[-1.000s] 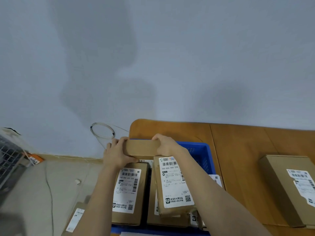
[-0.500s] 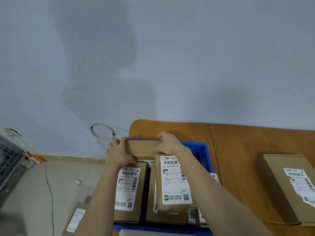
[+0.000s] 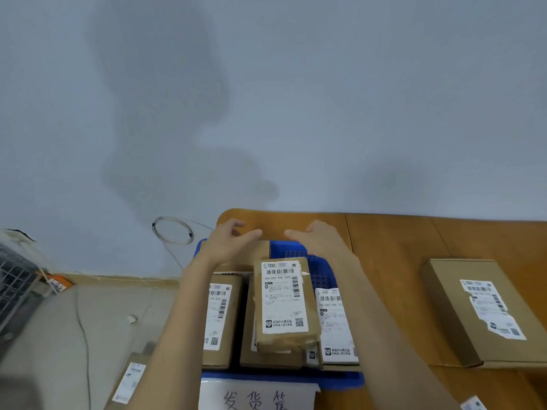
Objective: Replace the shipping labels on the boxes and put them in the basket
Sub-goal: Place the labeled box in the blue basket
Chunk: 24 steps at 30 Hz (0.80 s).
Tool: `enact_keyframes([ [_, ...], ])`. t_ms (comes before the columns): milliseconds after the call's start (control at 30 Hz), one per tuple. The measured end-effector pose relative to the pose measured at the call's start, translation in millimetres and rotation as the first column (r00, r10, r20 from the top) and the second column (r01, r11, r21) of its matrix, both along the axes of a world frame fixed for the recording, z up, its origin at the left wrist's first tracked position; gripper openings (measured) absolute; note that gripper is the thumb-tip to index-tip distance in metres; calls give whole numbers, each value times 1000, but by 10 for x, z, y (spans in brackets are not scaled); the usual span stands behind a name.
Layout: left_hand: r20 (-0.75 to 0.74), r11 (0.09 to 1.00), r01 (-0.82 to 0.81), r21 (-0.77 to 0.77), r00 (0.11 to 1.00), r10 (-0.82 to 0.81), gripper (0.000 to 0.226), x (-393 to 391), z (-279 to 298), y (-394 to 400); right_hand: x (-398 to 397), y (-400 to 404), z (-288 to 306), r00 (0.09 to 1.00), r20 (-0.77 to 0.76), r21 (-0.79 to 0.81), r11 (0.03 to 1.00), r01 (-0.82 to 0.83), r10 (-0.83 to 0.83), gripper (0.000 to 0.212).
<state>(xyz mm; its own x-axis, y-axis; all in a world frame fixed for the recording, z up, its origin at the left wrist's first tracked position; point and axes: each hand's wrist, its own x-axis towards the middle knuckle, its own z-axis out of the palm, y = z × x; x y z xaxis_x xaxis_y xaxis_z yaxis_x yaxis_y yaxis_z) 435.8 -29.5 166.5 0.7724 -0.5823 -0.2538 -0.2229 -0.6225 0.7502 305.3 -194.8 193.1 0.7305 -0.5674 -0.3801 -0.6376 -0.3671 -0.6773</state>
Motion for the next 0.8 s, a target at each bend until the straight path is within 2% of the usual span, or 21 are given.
enact_keyframes([
  [67, -52, 997, 55, 46, 997, -53, 68, -128, -65, -41, -221, 8, -43, 983, -171, 54, 997, -53, 61, 54],
  [167, -135, 966, 190, 177, 977, -167, 98, -389, -170, -98, -460, 62, -140, 906, -372, 96, 980, -177, 200, 63],
  [200, -143, 947, 225, 229, 970, -196, 101, -468, -207, -112, -500, 92, -177, 882, -409, 108, 972, -208, 234, 67],
  [267, -143, 942, 206, 265, 975, -173, 94, -584, -286, -127, -536, 177, -282, 869, -422, 90, 966, -242, 257, 62],
  [333, -164, 961, 141, 239, 981, -104, 103, -635, -299, -87, -551, 252, -403, 905, -370, 11, 975, -220, 208, 54],
  [400, -190, 975, 80, 209, 981, -40, 109, -598, -342, -25, -572, 301, -440, 943, -309, -39, 989, -145, 126, 57],
  [500, -255, 989, -44, 141, 964, 80, 95, -553, -297, 71, -562, 345, -368, 968, -249, -64, 997, -37, 20, 58],
  [567, -286, 984, -159, 81, 942, 175, 82, -519, -266, 105, -500, 386, -320, 988, -145, -32, 999, 41, -45, 58],
  [633, -321, 966, -257, 13, 914, 248, 79, -473, -231, 128, -430, 379, -304, 994, 16, 71, 991, 110, -112, 66],
  [700, -358, 950, -310, -30, 891, 279, 81, -460, -178, 128, -406, 361, -209, 985, 123, 187, 978, 95, -119, 74],
  [733, -365, 948, -315, -48, 889, 277, 81, -472, -146, 115, -400, 338, -171, 982, 150, 197, 977, 83, -114, 78],
  [800, -331, 955, -281, -93, 914, 237, 78, -511, -61, 80, -407, 255, -117, 972, 205, 110, 989, 96, -117, 86],
])
